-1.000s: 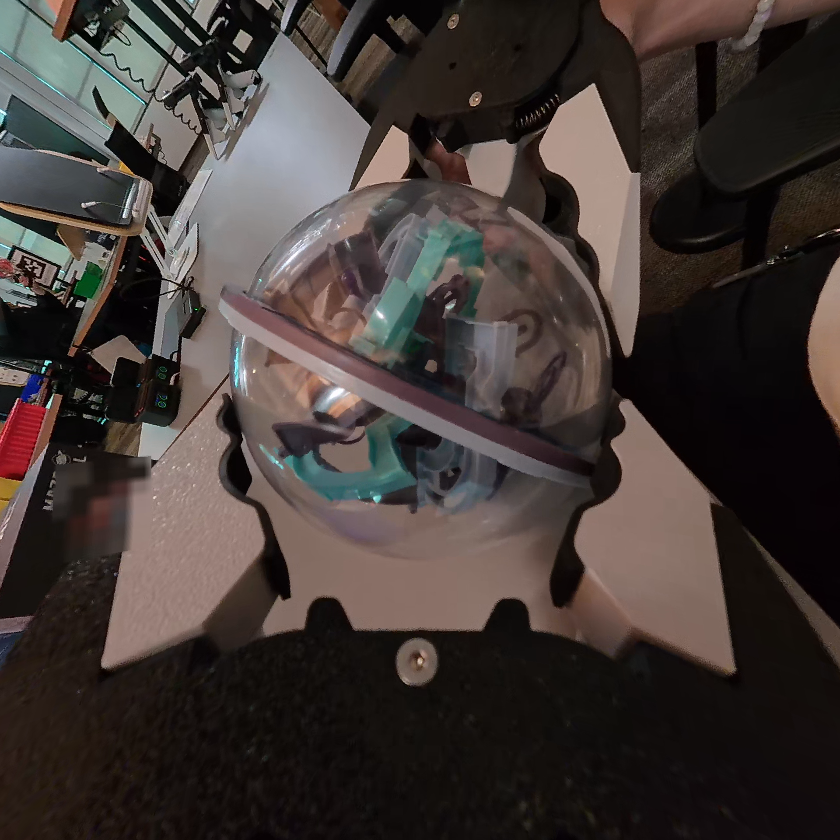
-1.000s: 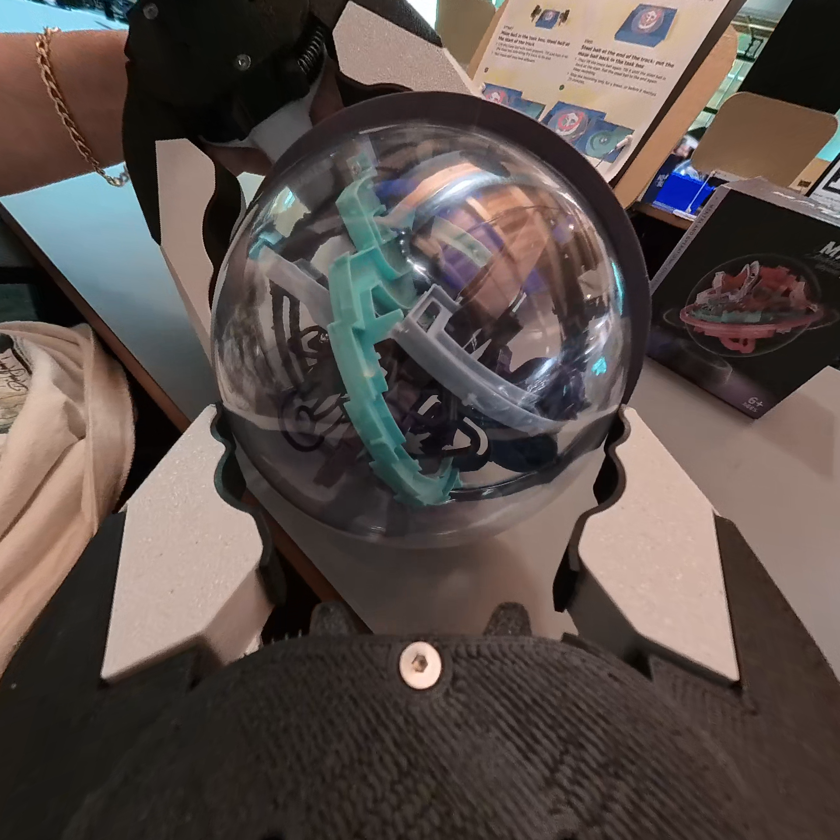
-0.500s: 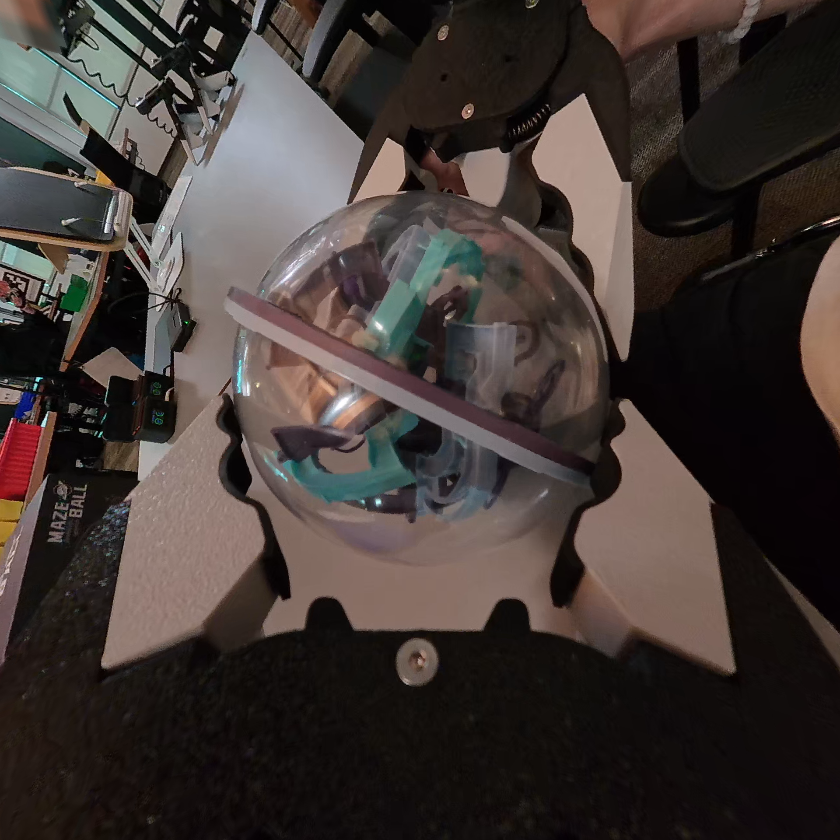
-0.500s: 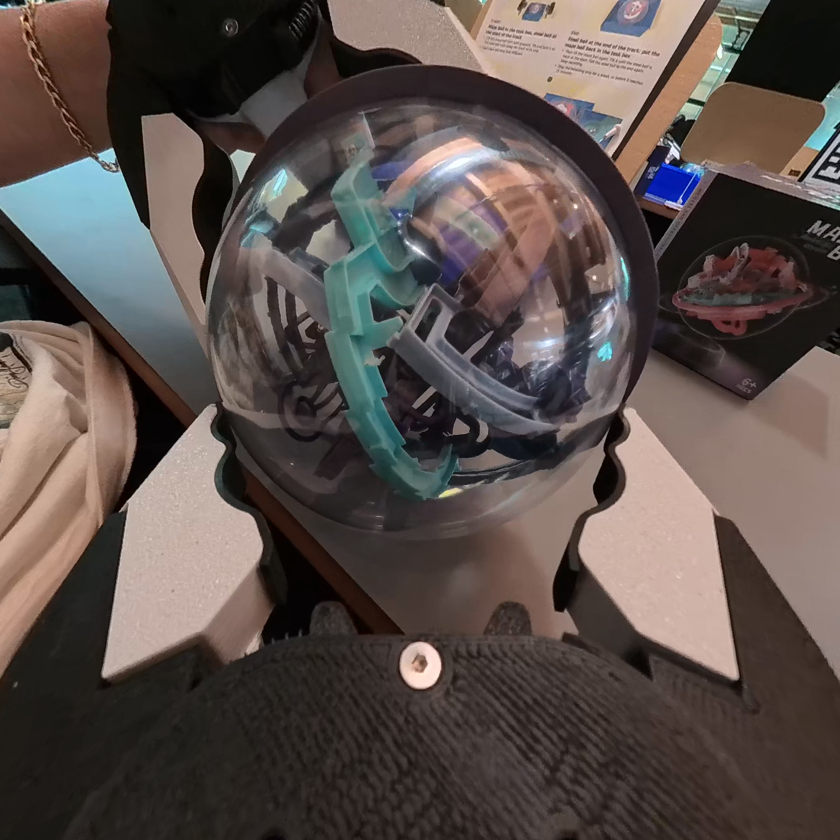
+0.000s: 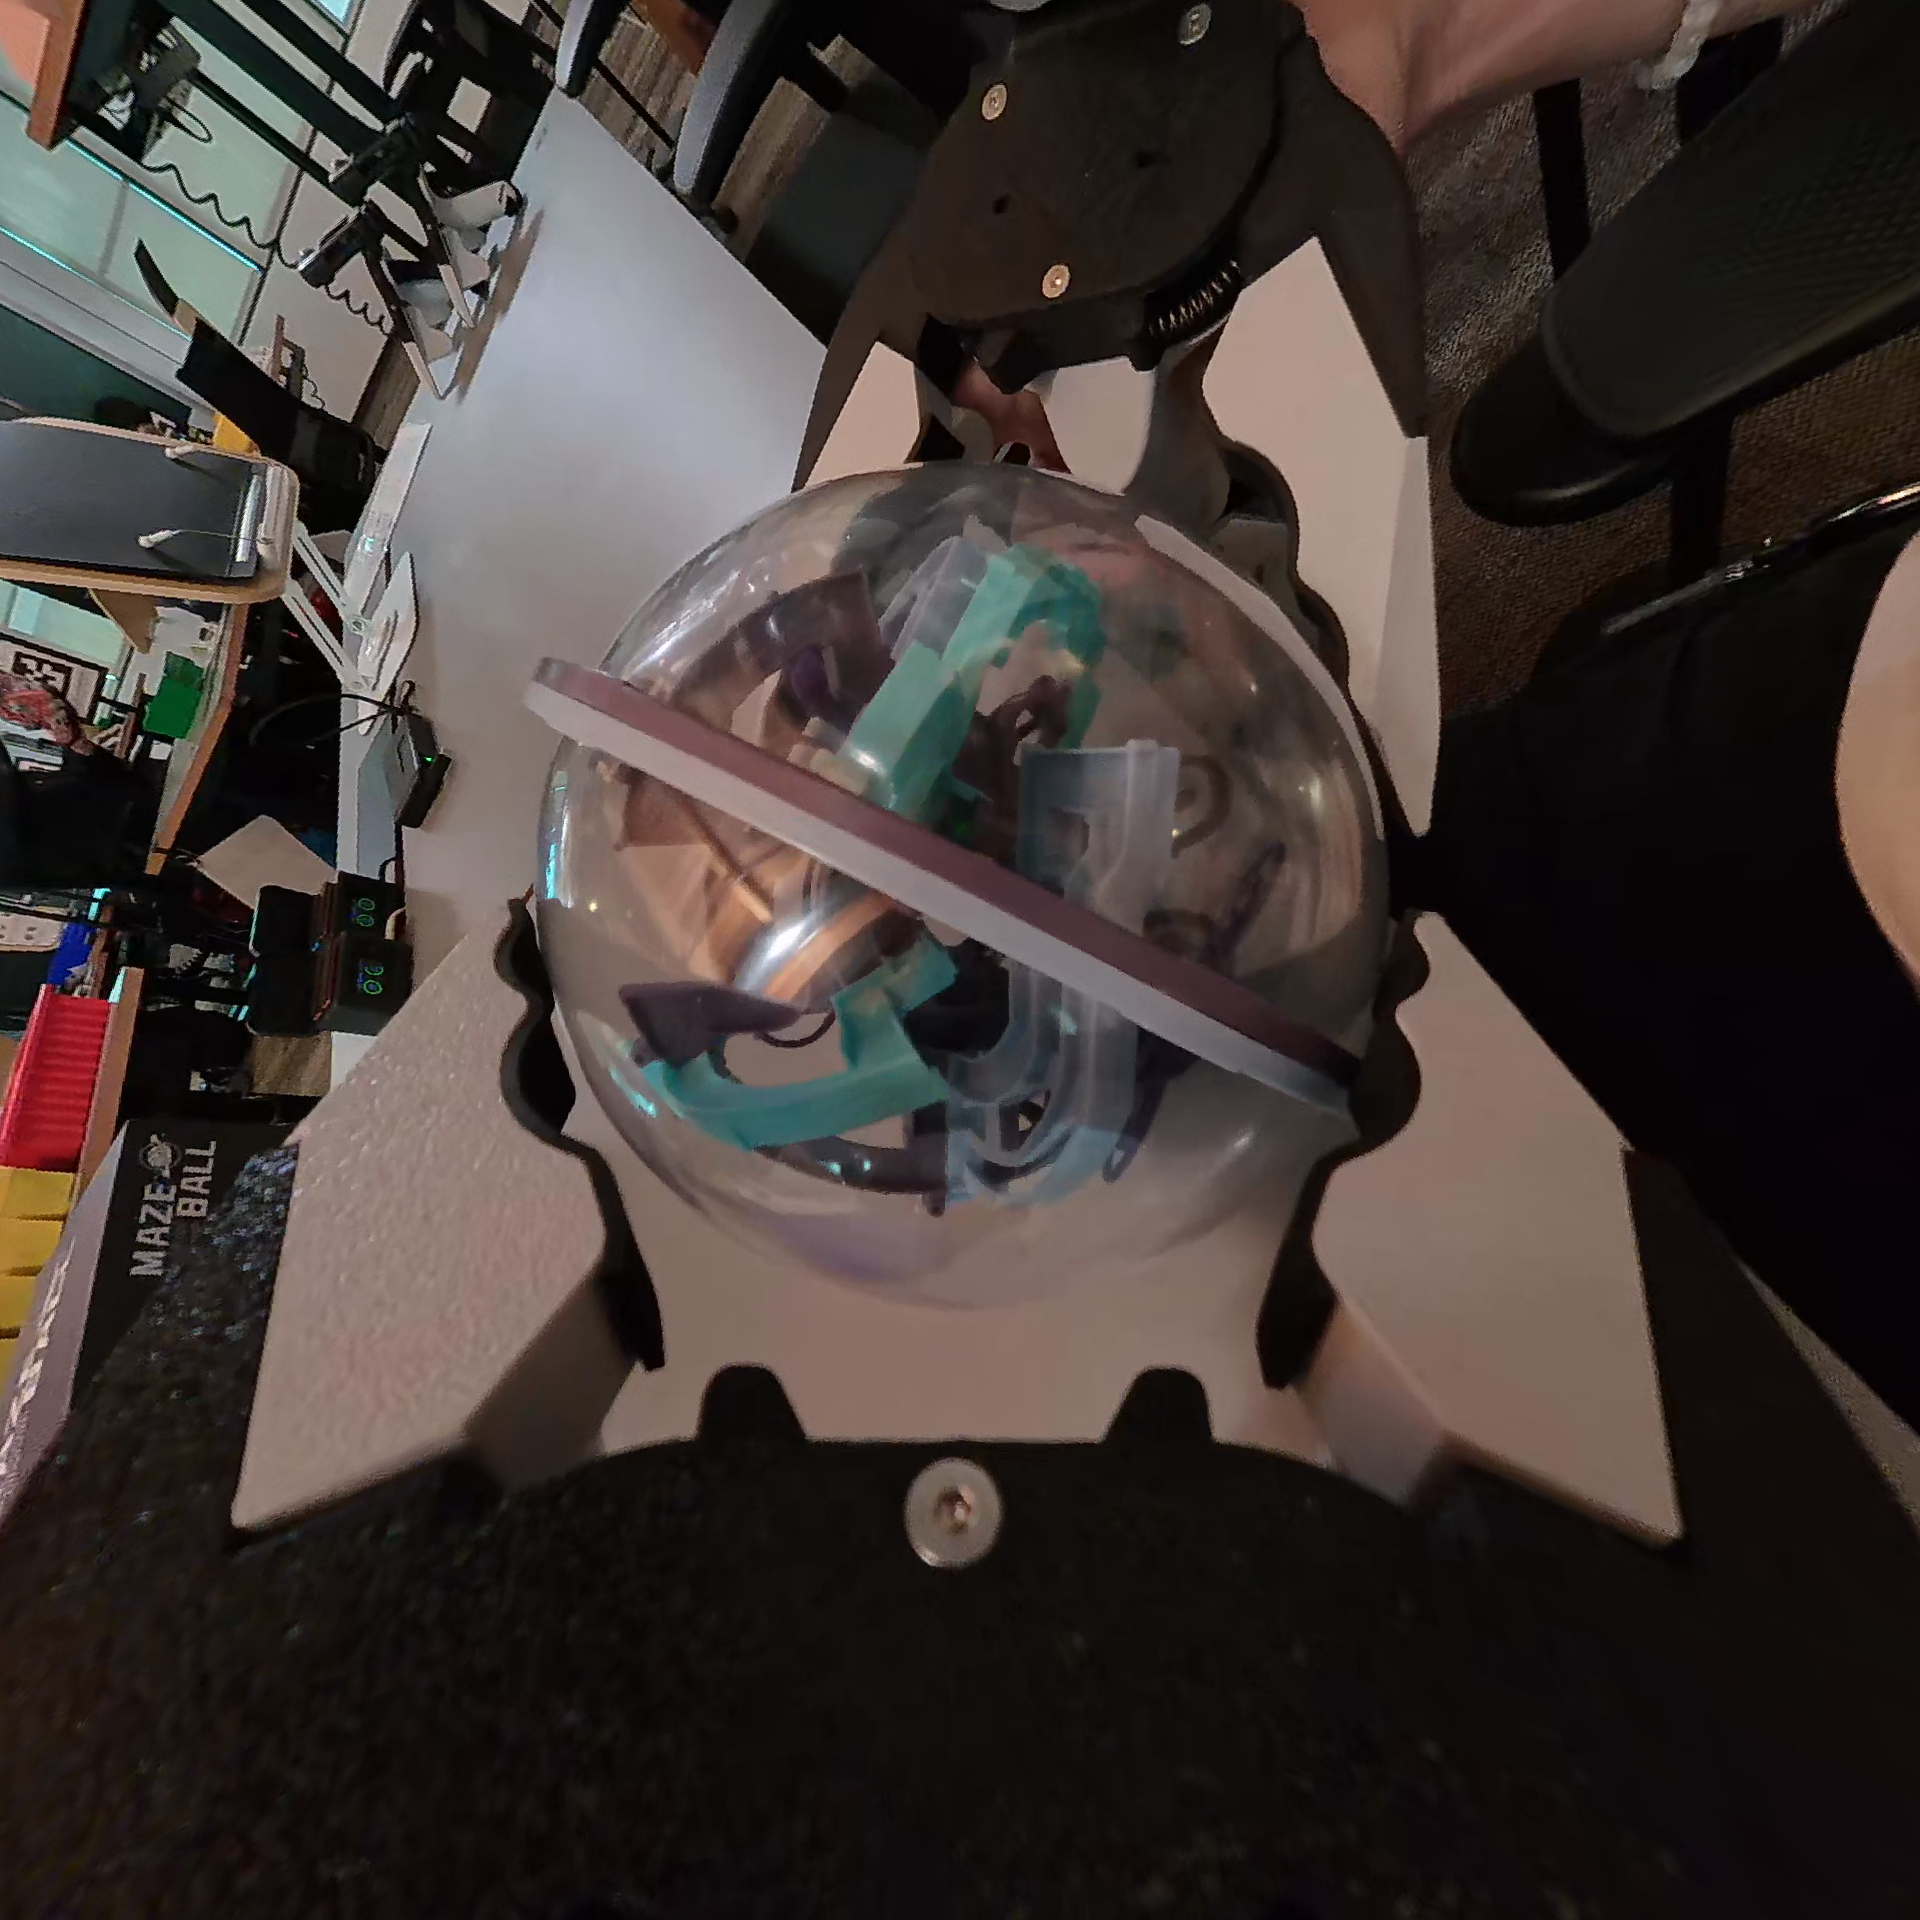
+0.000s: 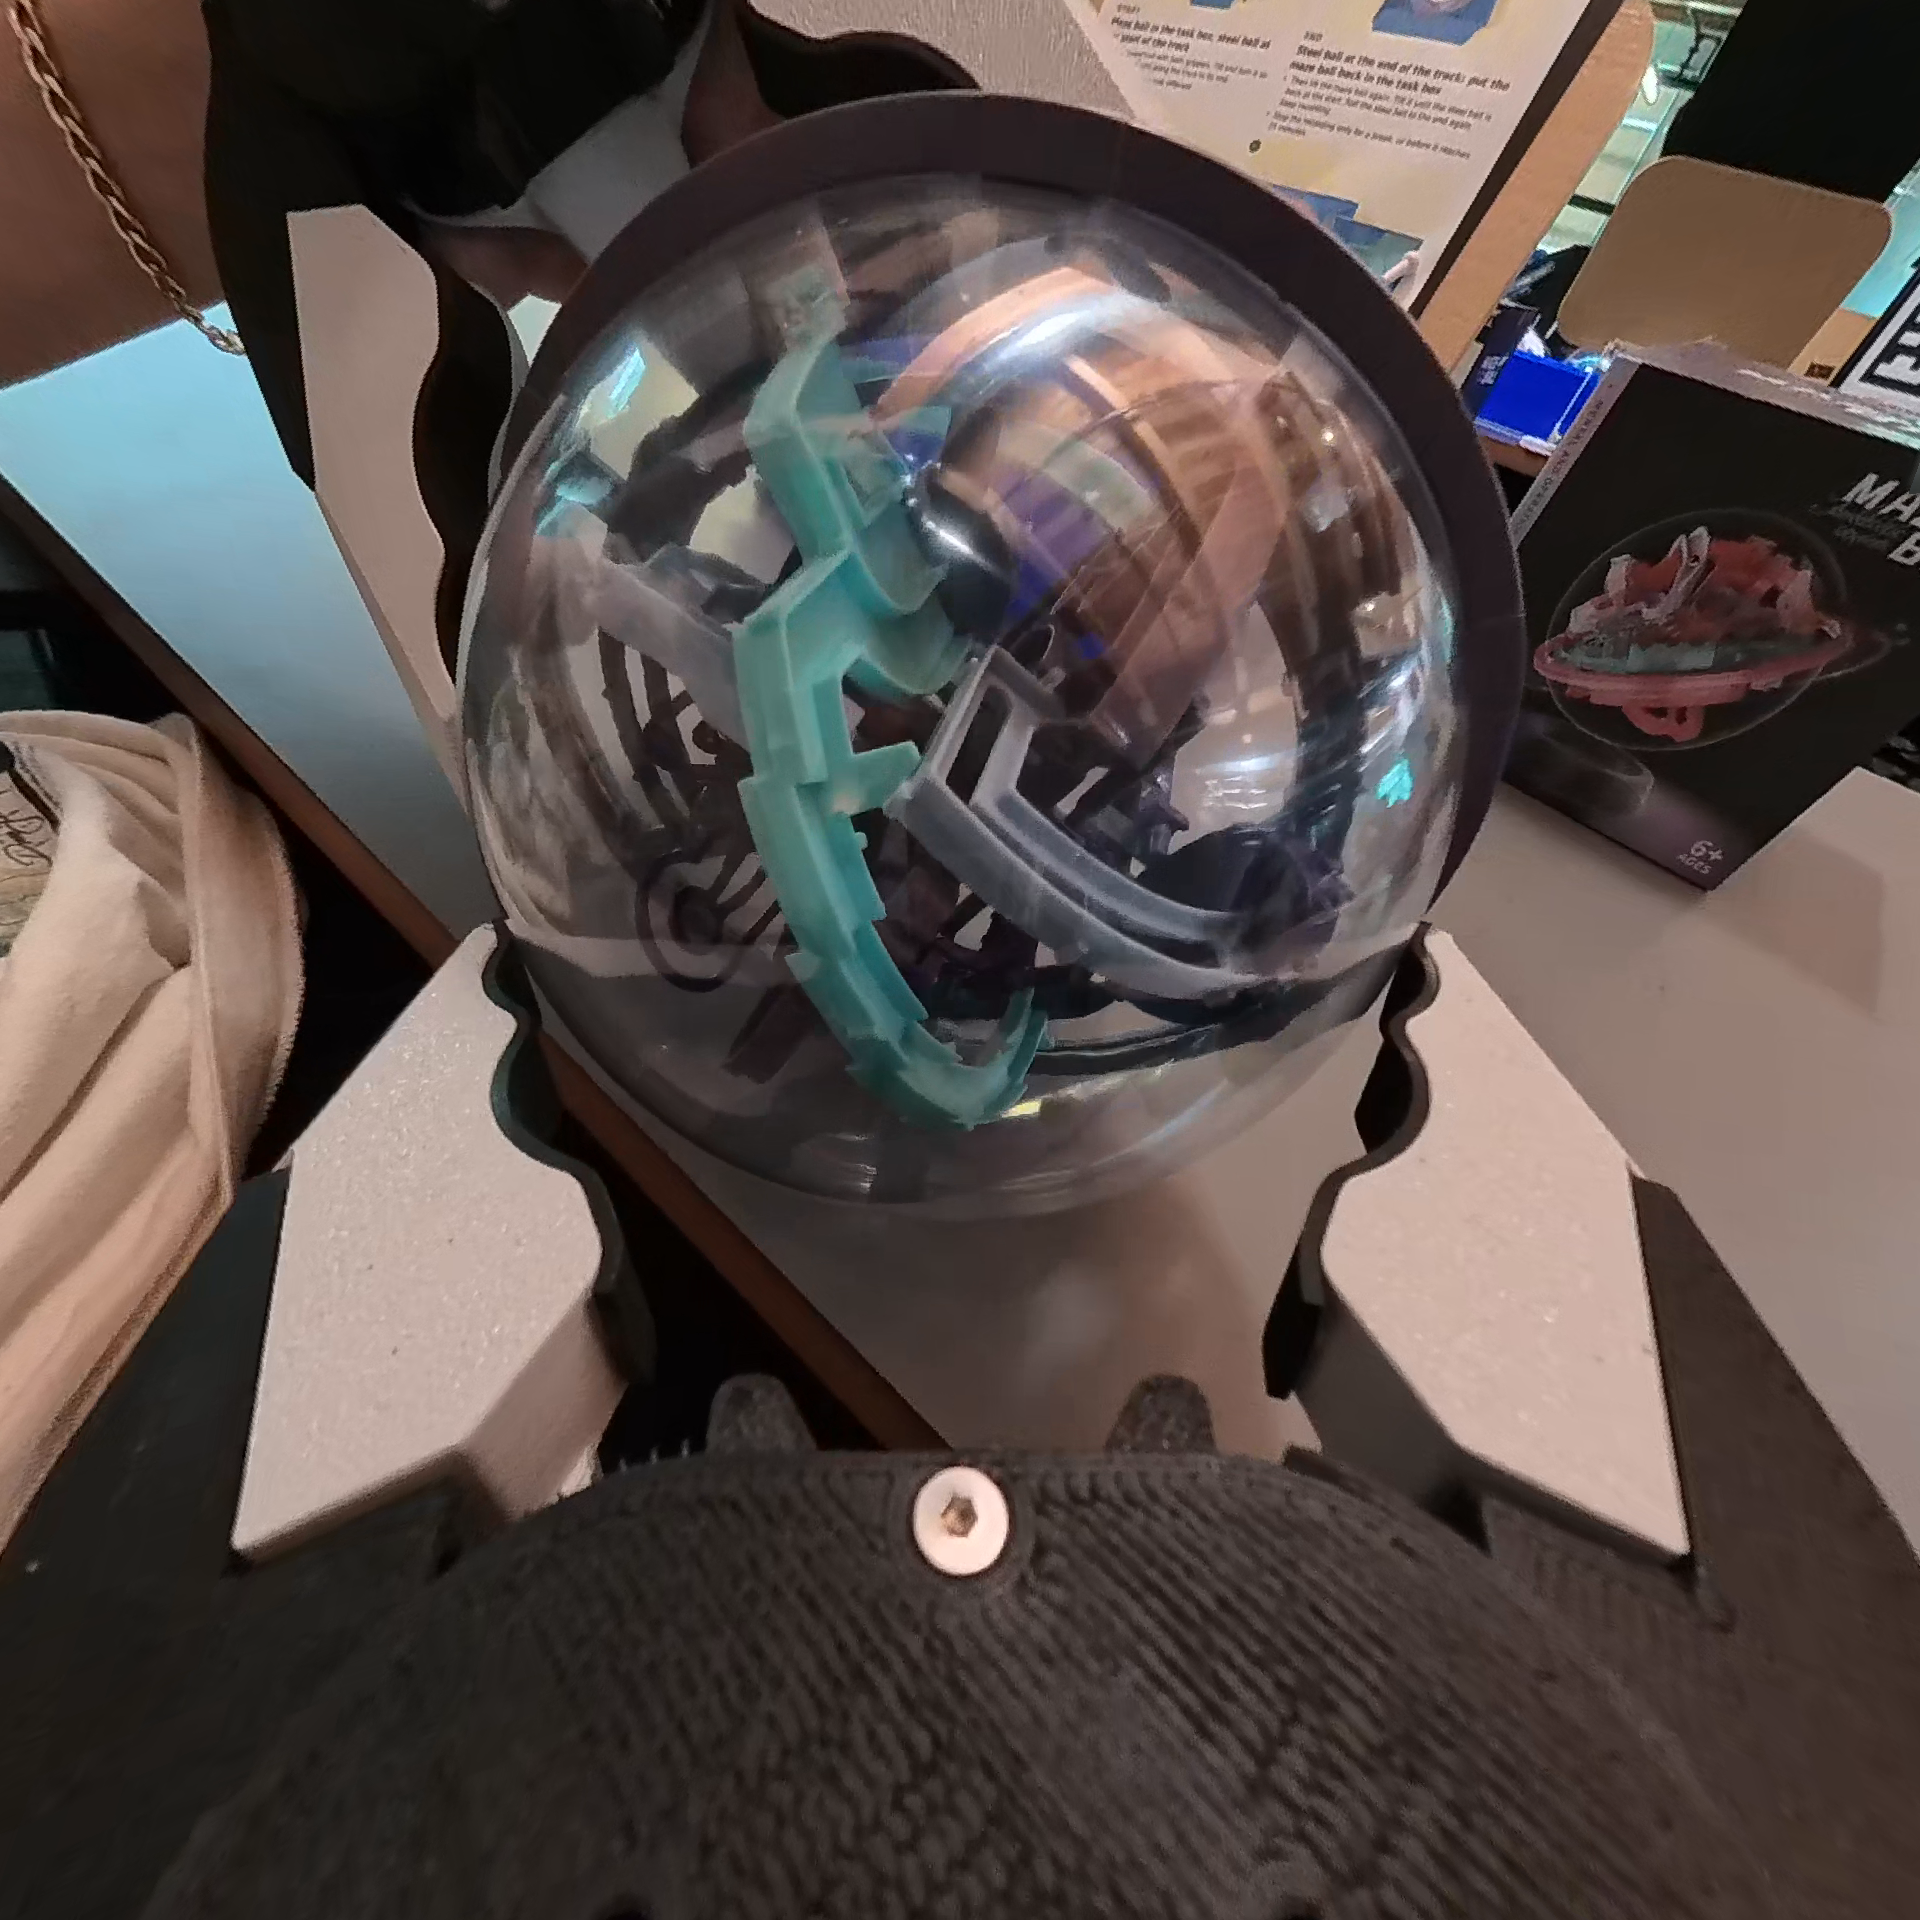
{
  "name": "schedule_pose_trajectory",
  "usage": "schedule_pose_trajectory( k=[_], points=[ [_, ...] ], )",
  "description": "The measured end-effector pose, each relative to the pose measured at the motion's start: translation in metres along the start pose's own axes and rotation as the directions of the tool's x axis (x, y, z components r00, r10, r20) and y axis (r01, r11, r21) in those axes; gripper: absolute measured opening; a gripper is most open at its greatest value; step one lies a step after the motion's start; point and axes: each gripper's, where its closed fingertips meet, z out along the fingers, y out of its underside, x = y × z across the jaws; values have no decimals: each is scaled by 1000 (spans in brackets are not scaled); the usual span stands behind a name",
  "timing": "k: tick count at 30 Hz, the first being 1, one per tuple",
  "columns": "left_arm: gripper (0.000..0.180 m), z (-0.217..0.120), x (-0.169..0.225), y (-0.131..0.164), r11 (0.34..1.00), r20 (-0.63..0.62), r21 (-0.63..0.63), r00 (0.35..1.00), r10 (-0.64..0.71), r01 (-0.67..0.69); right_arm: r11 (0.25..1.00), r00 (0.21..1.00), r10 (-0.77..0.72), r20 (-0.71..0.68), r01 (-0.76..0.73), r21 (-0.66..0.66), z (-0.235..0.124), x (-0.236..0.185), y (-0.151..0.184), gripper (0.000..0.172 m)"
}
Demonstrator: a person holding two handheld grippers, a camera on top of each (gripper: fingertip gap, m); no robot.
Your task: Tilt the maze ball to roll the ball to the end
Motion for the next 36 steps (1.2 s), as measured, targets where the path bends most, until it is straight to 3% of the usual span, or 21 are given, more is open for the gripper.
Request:
schedule_pose_trajectory(
  k=[1,7,19,36],
  points=[
    [149,0,0,0,1000,1,-3,1000,5,-4,1000,1000,-2,0,2,-3,1,0,0,154],
    [149,-2,-2,5,1000,2,-5,1000,-16,16,1000,1000,5,10,-5,-14,4,1,-1,154],
    [149,-10,-11,25,982,28,21,982,-186,186,999,993,49,107,-50,2,21,6,-12,154],
    [149,-8,-12,24,979,35,15,978,-204,204,998,990,57,131,-60,13,20,8,-11,154]
  ],
)
